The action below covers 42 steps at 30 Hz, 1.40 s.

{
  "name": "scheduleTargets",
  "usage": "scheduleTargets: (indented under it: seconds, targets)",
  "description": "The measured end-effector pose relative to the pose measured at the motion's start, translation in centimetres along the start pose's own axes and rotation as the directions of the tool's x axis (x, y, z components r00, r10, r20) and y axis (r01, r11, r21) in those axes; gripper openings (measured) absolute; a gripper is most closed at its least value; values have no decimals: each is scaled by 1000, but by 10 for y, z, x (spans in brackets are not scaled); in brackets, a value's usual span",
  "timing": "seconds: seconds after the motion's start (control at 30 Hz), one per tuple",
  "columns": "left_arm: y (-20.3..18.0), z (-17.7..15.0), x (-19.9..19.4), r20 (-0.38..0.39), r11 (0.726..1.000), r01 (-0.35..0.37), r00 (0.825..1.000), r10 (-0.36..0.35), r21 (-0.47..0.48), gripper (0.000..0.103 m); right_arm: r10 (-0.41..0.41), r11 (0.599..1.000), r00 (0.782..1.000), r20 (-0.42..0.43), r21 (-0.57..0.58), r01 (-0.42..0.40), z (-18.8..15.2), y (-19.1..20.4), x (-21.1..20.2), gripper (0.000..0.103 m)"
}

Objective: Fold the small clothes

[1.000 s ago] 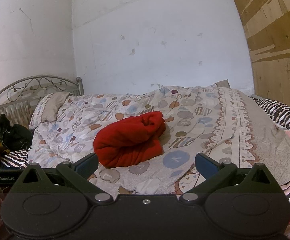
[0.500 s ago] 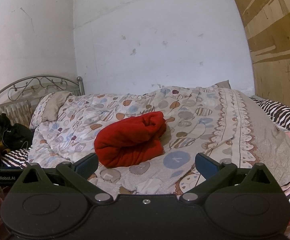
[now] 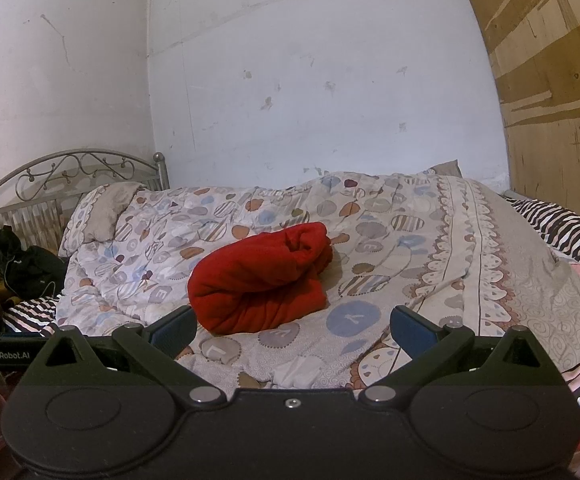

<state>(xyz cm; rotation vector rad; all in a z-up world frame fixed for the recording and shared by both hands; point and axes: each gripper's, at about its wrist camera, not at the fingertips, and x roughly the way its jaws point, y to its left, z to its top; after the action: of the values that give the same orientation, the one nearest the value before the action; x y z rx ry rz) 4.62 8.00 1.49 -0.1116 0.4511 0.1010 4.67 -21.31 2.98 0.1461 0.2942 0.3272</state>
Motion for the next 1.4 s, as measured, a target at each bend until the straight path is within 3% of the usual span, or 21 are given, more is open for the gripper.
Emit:
scheduleTargets:
  seconds: [0.6,1.0,1.4]
  targets:
    - [-2,-4,0,-13,1000,22,1000,-22,-9,103,7,1000,1000,-9,-2,-7,-1,-1,0,103]
    - [-11,-2,-2,4,997,-72,997,72,22,103,10,1000,1000,-17,0,-10,-3,-4,-1,103]
    - [-4,0,-4,1,998,-57,998,58,-7,103,10,1000,999,-33,8,-10,-5,-9,1,103]
